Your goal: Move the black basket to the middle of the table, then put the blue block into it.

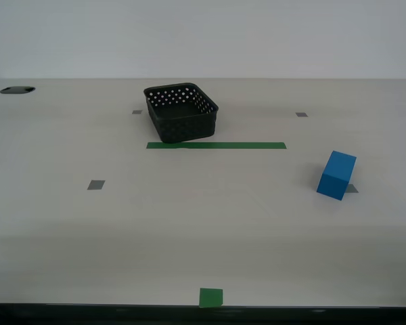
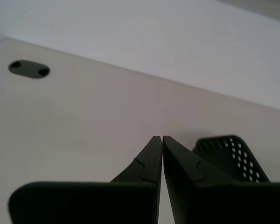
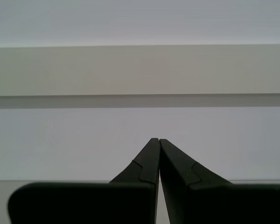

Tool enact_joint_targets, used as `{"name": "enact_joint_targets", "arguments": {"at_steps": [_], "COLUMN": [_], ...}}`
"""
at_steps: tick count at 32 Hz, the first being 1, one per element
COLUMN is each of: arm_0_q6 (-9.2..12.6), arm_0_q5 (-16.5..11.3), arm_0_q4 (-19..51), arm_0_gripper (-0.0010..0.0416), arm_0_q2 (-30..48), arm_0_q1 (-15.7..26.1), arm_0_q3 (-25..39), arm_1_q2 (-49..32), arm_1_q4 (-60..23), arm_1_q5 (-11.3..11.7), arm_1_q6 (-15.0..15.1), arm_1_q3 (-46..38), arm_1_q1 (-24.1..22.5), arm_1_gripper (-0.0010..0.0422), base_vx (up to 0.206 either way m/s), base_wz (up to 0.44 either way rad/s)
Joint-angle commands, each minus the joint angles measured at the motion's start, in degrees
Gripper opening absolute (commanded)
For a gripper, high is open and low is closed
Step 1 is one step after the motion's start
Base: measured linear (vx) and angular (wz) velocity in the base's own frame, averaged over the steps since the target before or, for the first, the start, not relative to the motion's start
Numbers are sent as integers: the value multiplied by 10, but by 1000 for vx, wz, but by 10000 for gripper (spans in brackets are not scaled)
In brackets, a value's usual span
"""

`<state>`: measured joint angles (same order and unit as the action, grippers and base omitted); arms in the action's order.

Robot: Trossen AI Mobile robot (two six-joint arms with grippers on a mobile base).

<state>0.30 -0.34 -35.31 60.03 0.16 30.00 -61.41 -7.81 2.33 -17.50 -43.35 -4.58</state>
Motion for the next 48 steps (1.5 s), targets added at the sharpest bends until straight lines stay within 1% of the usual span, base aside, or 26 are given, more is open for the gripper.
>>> {"name": "enact_joint_targets", "arguments": {"at_steps": [1, 3, 4, 9, 10, 12, 13, 15, 19, 22, 25, 26, 28, 29, 30, 31, 32, 33, 36, 38, 39, 40, 41, 44, 47, 48], "arm_0_q6": [3, 11, 12, 12, 12, 11, 11, 11, 9, 7, 7, 7, 7, 7, 7, 7, 7, 7, 7, 7, 7, 7, 7, 7, 7, 7], "arm_0_q5": [0, 0, 0, 0, 0, 0, 0, 0, 0, 0, 0, 0, 0, 0, 0, 0, 0, 0, 0, 0, 0, 0, 0, 0, 0, 0], "arm_0_q4": [0, 2, 3, 7, 11, 13, 14, 14, 16, 18, 21, 24, 25, 25, 26, 28, 28, 29, 33, 34, 34, 35, 37, 43, 44, 45], "arm_0_gripper": [1, 1, 0, 1, 1, 1, 1, 0, 0, 1, 1, 0, 1, 1, 0, 1, 1, 1, 1, 0, 1, 1, 0, 0, 1, 0], "arm_0_q2": [0, 0, 0, 0, 0, 0, 0, 0, 0, 0, 0, 0, 0, 0, 0, 0, 0, 0, 0, 0, 0, 0, 0, 0, 0, 0], "arm_0_q1": [0, 0, 0, 1, 1, 1, 1, 1, 2, 2, 2, 2, 2, 2, 2, 2, 2, 2, 2, 2, 2, 2, 2, 2, 2, 2], "arm_0_q3": [0, 0, 0, 0, 0, 0, 0, 0, 0, 0, 0, 0, 0, 0, 0, 0, 0, 0, 0, 0, 0, 0, 0, 0, 0, 0], "arm_1_q2": [-35, -78, -100, -211, -243, -282, -312, -351, -428, -502, -553, -576, -594, -609, -622, -627, -636, -640, -640, -640, -640, -640, -640, -640, -640, -640], "arm_1_q4": [-72, -115, -127, -135, -136, -143, -146, -150, -169, -235, -278, -290, -300, -309, -322, -329, -336, -337, -336, -336, -336, -336, -334, -318, -292, -275], "arm_1_q5": [17, 40, 45, 45, 43, 31, 19, 7, 0, 0, 0, -3, -12, -31, -42, -43, -43, -43, -42, -34, -21, -16, -10, -10, -9, -9], "arm_1_q6": [-2, -1, -1, -1, -2, -1, -1, -1, -1, -1, 3, 2, 2, -2, -2, -3, -11, -16, -43, -47, -47, -47, -48, -60, -67, -83], "arm_1_q3": [-43, -78, -94, -168, -187, -215, -235, -263, -325, -401, -453, -477, -498, -518, -536, -544, -555, -560, -559, -556, -552, -550, -544, -525, -504, -490], "arm_1_q1": [-34, -64, -77, -121, -128, -138, -142, -148, -153, -154, -154, -154, -155, -155, -155, -155, -155, -155, -155, -155, -155, -156, -156, -156, -156, -156], "arm_1_gripper": [0, 0, 0, 0, 0, 0, 0, 0, 0, 0, 3, 12, 25, 41, 62, 75, 101, 115, 179, 209, 235, 245, 264, 284, 286, 286], "base_vx": [0, 0, 0, 0, 0, 0, 0, 0, 0, 0, 0, 0, 0, 0, 0, 0, 0, 0, 0, 0, 0, 0, 0, 0, 0, 0], "base_wz": [0, 0, 0, 0, 0, 0, 0, 0, 0, 0, 0, 0, 0, 0, 0, 0, 0, 0, 0, 0, 0, 0, 0, 0, 0, 0]}}
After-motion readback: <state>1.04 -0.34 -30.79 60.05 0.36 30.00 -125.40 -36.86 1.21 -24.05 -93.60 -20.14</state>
